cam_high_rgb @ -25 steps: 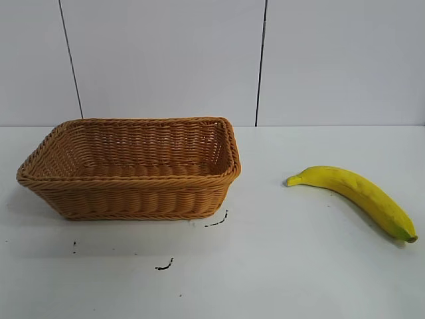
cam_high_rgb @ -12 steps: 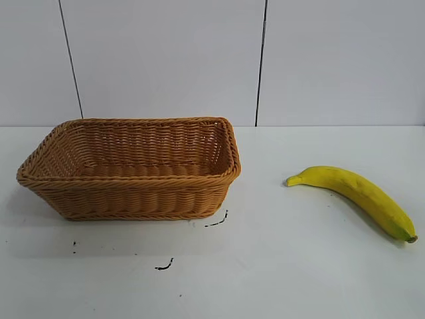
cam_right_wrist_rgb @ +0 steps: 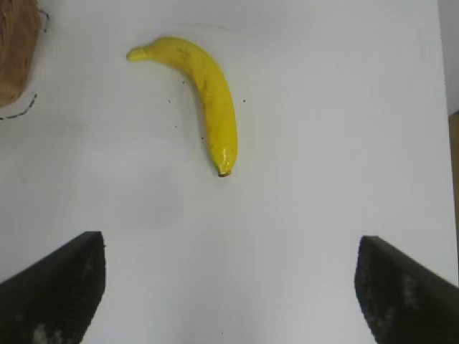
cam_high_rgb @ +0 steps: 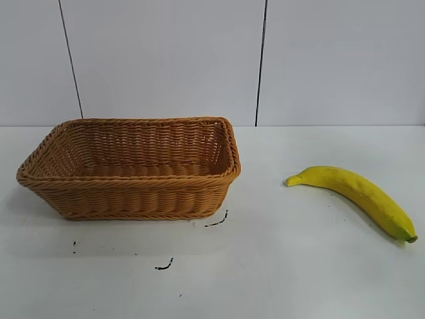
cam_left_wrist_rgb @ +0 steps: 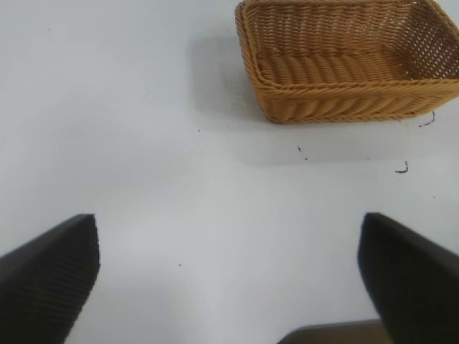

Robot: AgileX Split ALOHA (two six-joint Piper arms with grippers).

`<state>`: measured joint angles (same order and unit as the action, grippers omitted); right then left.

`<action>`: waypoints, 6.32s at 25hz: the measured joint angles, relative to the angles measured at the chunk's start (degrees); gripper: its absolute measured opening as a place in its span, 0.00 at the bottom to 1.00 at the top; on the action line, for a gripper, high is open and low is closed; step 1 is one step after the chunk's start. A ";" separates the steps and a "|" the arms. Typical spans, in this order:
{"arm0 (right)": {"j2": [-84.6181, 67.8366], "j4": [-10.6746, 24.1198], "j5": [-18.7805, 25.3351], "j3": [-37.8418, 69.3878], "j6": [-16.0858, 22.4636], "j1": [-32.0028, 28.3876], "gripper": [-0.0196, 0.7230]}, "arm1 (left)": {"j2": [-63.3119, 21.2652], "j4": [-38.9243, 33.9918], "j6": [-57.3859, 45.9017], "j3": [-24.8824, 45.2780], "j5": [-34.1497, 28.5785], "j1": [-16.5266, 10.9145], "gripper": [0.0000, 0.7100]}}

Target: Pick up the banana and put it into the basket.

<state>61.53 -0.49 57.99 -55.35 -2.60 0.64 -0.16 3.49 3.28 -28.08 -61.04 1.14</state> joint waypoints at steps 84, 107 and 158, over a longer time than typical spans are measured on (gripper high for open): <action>57.64 -0.43 5.91 -49.16 -13.26 5.34 0.46 | 0.00 0.00 0.00 0.00 0.00 0.00 0.98; 67.18 0.49 -7.75 -66.10 -33.10 35.23 0.46 | 0.00 0.00 0.00 0.00 0.00 0.00 0.98; 70.30 0.96 -3.14 -66.65 -1.04 21.21 0.95 | 0.00 0.00 0.00 0.00 0.00 0.00 0.98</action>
<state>131.83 0.47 54.85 -122.01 -3.64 21.86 -0.16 3.49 3.28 -28.08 -61.04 1.14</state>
